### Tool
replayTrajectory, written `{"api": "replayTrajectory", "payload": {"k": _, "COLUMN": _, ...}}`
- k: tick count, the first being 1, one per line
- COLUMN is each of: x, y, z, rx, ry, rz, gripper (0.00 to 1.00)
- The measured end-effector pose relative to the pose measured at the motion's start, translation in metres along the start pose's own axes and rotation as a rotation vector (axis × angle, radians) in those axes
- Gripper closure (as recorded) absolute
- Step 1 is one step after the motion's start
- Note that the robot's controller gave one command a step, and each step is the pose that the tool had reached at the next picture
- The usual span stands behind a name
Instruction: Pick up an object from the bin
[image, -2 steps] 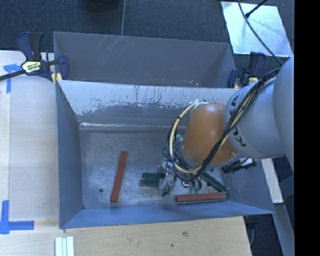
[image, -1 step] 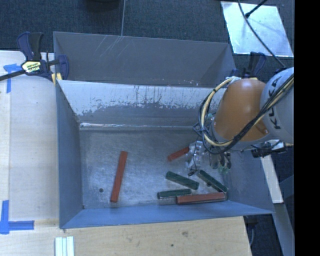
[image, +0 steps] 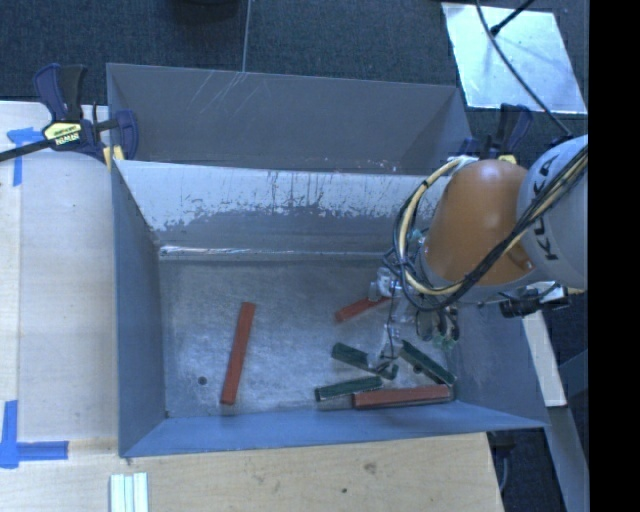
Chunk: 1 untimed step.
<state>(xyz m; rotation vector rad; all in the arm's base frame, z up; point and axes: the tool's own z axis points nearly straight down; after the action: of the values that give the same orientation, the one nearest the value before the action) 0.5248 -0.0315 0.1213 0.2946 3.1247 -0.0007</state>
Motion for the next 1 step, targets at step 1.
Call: {"api": "replayTrajectory", "payload": {"k": 1, "x": -0.0389, "y": 0.0109, "z": 0.0525, "rx": 0.0, "ry": 0.001, "rz": 0.06, "gripper": 0.0}}
